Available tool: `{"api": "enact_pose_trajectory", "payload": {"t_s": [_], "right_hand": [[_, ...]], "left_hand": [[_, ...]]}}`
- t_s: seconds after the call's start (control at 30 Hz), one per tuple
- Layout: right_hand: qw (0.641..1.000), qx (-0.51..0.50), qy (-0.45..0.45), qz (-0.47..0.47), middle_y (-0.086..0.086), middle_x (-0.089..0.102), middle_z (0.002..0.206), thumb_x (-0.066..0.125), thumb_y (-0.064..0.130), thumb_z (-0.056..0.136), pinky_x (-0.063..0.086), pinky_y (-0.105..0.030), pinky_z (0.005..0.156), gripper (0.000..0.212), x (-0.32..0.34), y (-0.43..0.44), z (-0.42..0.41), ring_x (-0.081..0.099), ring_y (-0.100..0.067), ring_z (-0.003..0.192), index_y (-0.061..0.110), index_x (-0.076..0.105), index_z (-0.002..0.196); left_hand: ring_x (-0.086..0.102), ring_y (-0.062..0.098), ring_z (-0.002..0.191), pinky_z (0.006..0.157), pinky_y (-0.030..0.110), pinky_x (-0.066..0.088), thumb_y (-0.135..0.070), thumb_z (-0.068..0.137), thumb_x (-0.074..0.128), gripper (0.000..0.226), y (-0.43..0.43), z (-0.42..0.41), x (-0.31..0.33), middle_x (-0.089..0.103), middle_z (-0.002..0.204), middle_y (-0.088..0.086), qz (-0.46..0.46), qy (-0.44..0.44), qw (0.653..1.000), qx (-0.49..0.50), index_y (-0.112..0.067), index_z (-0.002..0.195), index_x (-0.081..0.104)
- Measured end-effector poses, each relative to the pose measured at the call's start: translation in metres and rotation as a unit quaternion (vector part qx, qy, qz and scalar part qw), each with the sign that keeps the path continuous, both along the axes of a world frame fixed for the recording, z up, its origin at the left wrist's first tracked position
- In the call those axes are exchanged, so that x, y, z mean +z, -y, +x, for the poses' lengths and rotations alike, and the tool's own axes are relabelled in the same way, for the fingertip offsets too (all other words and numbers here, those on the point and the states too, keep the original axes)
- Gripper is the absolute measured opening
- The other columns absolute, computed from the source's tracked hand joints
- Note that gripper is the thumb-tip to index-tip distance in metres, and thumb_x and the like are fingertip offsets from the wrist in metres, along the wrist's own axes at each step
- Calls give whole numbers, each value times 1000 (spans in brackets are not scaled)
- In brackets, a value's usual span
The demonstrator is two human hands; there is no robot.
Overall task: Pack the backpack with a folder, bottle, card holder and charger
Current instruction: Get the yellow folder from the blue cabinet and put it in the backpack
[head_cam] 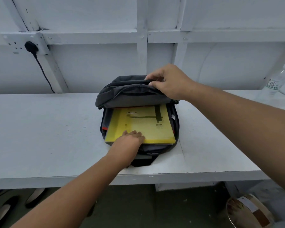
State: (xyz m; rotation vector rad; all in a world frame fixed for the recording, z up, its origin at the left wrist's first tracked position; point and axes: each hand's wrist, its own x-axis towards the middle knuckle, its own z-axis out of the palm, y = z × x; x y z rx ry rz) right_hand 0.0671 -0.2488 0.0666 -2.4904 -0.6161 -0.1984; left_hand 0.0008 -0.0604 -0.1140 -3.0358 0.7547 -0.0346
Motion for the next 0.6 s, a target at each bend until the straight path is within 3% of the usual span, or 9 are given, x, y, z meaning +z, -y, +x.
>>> {"api": "enact_pose_trajectory", "payload": {"t_s": [0.13,0.23,0.33,0.47,0.53,0.6], "right_hand": [[1000,0,3,10,2,74,103,66,17,96,50,-25,91,24,-4,0,1,66,-13,94,20,74,118],[1000,10,5,12,5,73,97,66,15,96,52,-24,89,22,-6,0,0,68,-14,92,19,75,115],[1000,8,-2,17,2,75,99,65,17,96,54,-29,91,22,-9,1,0,69,-16,93,20,75,116],[1000,6,-12,24,2,74,100,65,19,97,54,-28,89,23,-14,3,1,68,-15,93,21,75,118],[999,9,-10,30,6,72,95,66,18,96,51,-23,82,22,-17,4,1,67,-13,88,22,75,116],[999,9,-9,35,8,72,92,66,18,96,52,-22,80,20,-20,5,1,67,-12,86,23,76,113]], "left_hand": [[61,30,118,98,39,47,7,89,48,49,0,43,4,61,130,9,7,-1,1000,19,-17,131,58],[58,34,121,101,43,49,4,93,47,49,1,71,8,59,137,11,20,-44,998,46,-16,138,56],[61,36,112,90,43,52,2,93,47,38,8,83,8,64,126,13,26,-52,997,42,-16,125,60],[62,35,110,86,40,53,0,95,47,38,16,69,17,64,125,13,-2,-45,997,65,-14,128,60],[67,33,98,75,38,54,-10,100,47,28,18,49,37,70,111,11,-59,22,997,47,-15,120,66],[70,28,87,70,38,56,-21,101,52,24,18,25,65,75,98,5,-182,170,969,-7,-15,108,74]]}}
